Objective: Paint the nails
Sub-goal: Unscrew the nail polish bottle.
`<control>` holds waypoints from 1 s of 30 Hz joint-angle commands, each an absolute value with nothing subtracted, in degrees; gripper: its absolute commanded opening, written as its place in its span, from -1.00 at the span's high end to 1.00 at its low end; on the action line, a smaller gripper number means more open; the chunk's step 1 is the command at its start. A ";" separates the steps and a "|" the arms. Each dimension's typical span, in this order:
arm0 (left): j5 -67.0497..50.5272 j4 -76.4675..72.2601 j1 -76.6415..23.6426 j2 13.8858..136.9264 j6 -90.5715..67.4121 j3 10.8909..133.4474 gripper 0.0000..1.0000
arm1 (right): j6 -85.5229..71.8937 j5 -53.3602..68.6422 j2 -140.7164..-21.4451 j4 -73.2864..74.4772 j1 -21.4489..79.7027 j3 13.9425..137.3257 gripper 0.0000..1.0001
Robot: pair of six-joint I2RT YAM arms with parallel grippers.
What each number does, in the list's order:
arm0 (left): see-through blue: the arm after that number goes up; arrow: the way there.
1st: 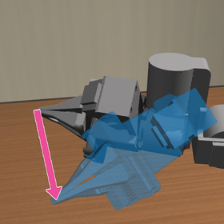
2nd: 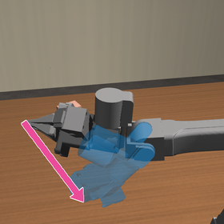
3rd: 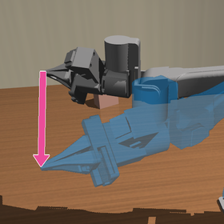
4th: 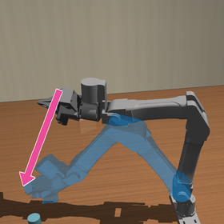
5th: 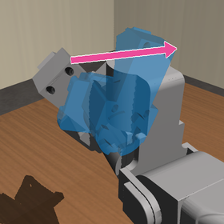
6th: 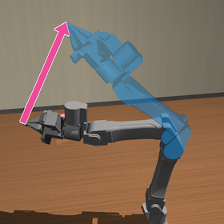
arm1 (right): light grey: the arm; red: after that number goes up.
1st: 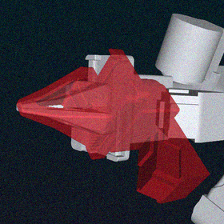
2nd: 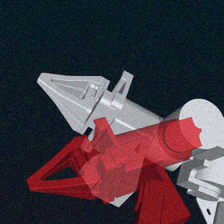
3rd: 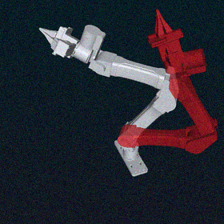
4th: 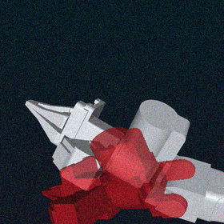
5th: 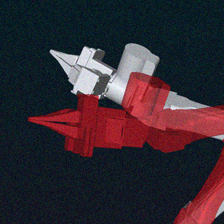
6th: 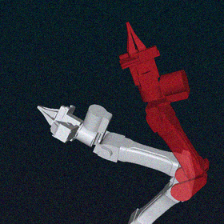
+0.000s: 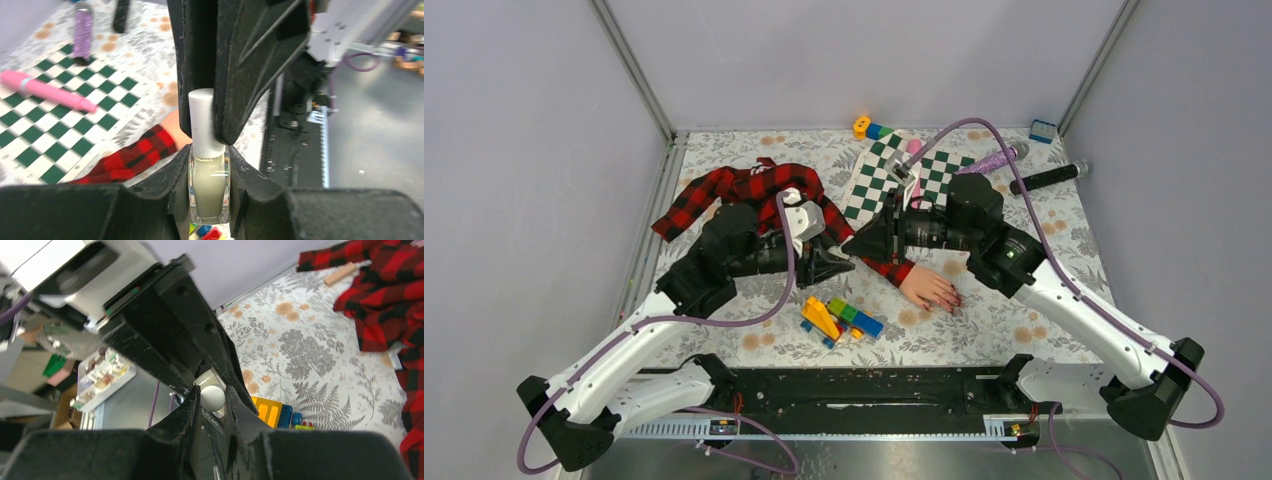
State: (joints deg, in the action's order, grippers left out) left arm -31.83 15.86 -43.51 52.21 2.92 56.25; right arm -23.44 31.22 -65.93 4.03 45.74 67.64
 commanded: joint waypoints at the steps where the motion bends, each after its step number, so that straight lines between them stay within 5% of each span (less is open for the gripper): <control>1: -51.36 14.97 -43.01 51.92 1.61 57.61 1.00 | -16.29 42.39 -61.56 -5.09 44.86 70.65 1.00; 22: -66.81 8.19 -42.36 55.61 -7.15 58.10 1.00 | -6.32 64.78 -64.41 -2.27 45.15 78.20 1.00; 28: -64.12 9.42 -42.33 55.60 -6.04 58.20 1.00 | -6.31 60.13 -64.11 -1.62 45.18 78.46 1.00; 29: -61.51 10.76 -42.32 55.13 -4.61 58.34 1.00 | -6.28 57.09 -63.65 -1.31 45.10 78.09 0.94; 30: -58.30 11.52 -42.37 54.32 -3.54 58.13 1.00 | -6.21 53.49 -62.92 -1.11 45.09 77.56 0.60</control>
State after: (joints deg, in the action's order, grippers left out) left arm -61.34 7.46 -42.22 54.85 -10.09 58.50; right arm -3.46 57.76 -65.76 4.89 45.43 73.45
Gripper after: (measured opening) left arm 0.255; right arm 0.208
